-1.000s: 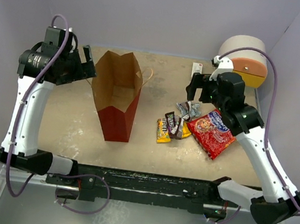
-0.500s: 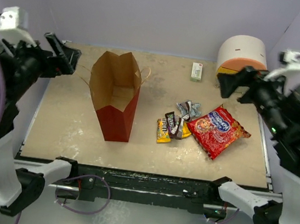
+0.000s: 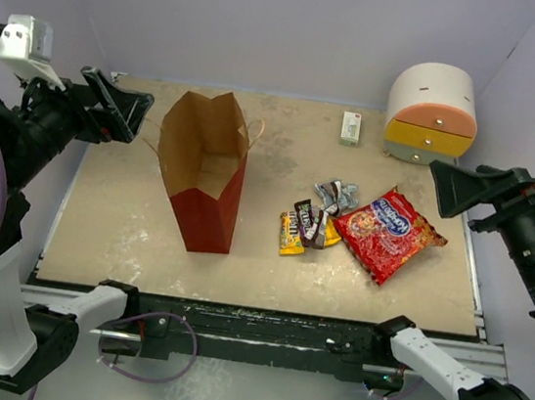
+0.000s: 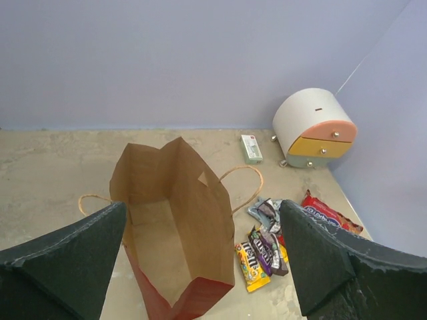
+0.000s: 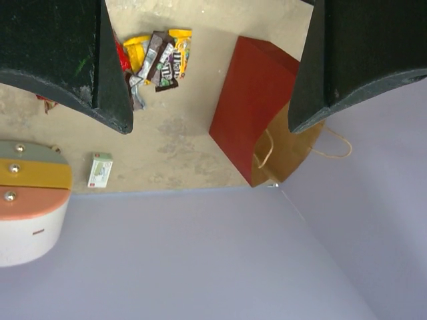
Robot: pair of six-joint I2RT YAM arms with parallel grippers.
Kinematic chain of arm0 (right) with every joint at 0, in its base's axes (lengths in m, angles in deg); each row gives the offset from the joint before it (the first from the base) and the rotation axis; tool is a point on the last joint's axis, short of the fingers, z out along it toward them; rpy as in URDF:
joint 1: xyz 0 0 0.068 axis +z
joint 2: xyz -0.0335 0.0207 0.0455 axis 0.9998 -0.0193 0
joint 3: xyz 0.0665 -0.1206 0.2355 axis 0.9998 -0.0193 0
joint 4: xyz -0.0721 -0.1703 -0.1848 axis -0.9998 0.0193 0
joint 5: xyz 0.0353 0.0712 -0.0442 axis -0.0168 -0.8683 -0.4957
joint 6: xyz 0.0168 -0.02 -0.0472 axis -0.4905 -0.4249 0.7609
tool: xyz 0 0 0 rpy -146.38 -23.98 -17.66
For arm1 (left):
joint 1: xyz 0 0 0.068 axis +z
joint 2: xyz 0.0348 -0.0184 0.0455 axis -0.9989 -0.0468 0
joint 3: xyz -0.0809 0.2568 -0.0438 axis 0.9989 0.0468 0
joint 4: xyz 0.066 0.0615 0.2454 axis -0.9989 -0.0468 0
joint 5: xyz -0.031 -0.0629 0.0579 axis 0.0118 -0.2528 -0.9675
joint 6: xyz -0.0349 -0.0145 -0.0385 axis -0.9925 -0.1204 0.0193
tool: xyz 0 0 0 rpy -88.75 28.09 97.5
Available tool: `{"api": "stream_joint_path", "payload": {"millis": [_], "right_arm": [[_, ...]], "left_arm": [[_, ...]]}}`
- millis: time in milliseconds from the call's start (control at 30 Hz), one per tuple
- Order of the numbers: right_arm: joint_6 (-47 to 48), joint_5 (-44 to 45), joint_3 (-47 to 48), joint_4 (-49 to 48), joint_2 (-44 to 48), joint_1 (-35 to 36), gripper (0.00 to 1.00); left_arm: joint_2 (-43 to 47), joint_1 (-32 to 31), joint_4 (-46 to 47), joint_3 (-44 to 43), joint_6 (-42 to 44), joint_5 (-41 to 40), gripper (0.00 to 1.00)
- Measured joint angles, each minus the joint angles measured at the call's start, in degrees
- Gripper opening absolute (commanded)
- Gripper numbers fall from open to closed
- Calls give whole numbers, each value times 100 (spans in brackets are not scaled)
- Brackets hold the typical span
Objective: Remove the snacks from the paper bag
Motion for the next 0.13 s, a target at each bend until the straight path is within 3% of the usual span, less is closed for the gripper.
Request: {"api": "stream_joint_path", "payload": {"millis": [133], "right_arm": [[-107,98,-52,66,-136,0,100]], "left_arm": [[-120,0,-42,-17,0,-2,99]]}}
